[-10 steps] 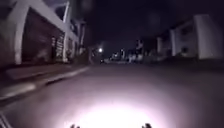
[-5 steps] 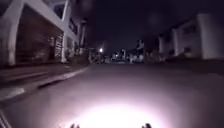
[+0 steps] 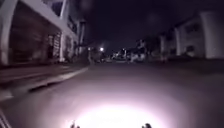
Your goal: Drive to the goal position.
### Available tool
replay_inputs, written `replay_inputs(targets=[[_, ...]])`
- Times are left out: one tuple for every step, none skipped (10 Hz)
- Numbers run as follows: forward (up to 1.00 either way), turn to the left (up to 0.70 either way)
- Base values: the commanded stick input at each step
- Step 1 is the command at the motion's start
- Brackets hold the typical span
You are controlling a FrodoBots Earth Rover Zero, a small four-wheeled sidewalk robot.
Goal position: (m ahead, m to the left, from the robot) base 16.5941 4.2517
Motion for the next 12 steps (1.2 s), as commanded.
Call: replay_inputs(targets=[[0.7, 0.0], [0.7, 0.0], [0.7, 0.0], [0.7, 0.0], [0.7, 0.0], [0.7, 0.0], [0.7, 0.0], [0.7, 0.0], [0.7, 0.0], [0.7, 0.0], [0.7, 0.0], [0.7, 0.0]])
